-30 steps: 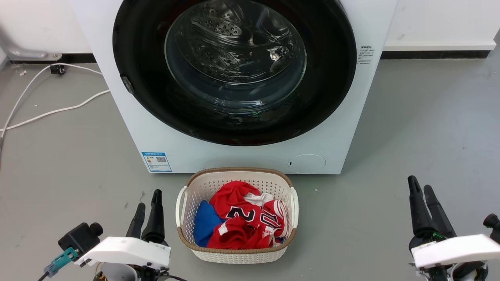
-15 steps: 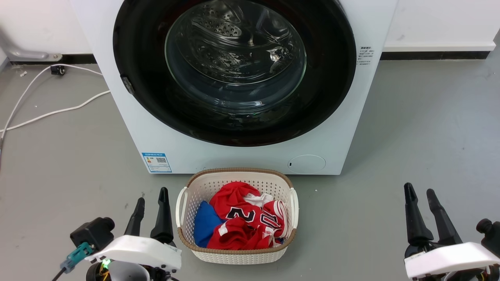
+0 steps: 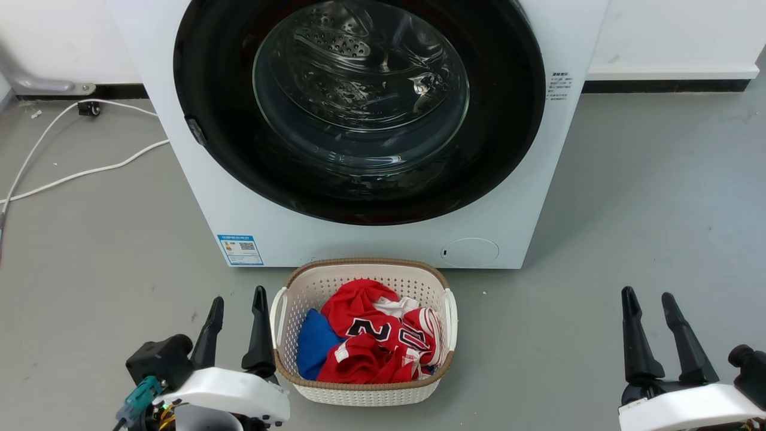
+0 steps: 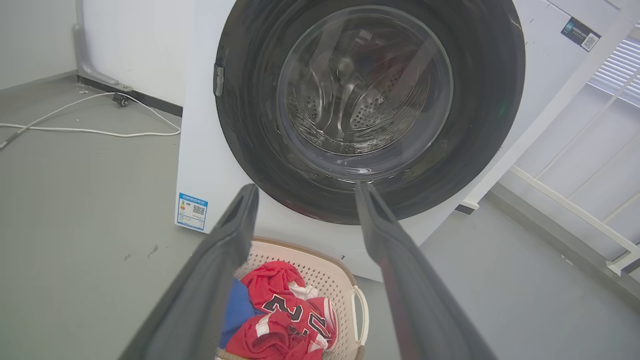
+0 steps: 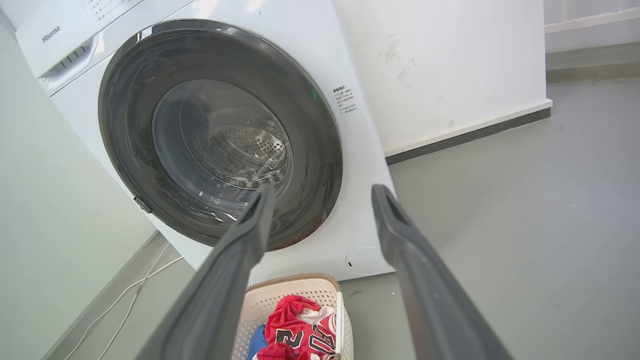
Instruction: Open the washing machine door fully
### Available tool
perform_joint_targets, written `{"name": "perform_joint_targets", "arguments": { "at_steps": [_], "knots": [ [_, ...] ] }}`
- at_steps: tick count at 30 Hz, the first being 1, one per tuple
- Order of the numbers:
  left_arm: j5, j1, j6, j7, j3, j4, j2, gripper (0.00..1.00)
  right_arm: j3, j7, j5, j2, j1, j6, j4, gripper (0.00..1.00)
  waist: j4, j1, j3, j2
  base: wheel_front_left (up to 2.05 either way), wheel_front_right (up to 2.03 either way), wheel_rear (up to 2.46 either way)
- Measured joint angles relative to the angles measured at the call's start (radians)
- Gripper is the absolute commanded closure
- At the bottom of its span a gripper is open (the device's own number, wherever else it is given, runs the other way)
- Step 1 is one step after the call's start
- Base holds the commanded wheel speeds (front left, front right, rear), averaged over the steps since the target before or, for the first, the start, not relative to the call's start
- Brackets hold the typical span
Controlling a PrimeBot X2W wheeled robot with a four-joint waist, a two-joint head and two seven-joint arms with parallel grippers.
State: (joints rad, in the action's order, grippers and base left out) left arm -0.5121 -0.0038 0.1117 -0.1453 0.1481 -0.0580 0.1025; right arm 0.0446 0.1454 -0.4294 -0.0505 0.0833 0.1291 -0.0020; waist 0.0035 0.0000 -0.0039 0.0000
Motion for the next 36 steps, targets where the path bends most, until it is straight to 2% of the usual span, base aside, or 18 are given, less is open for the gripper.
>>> {"name": "perform_joint_targets", "arguments": {
  "at_steps": [14, 36],
  "knots": [
    [0.134, 0.015, 0.002, -0.035, 0.007, 0.014, -0.01, 0.0, -0.005, 0.035, 0.101, 0.0, 0.009, 0.0, -0.058, 0.0, 0.002, 0.0, 0.0, 0.0, 0.0, 0.0, 0.0],
    [0.313, 0.039, -0.015, -0.081, -0.011, 0.021, -0.037, 0.0, -0.011, 0.083, 0.219, 0.0, 0.041, 0.0, -0.076, 0.0, 0.003, 0.0, -0.006, 0.0, 0.0, 0.0, 0.0]
  ]
}}
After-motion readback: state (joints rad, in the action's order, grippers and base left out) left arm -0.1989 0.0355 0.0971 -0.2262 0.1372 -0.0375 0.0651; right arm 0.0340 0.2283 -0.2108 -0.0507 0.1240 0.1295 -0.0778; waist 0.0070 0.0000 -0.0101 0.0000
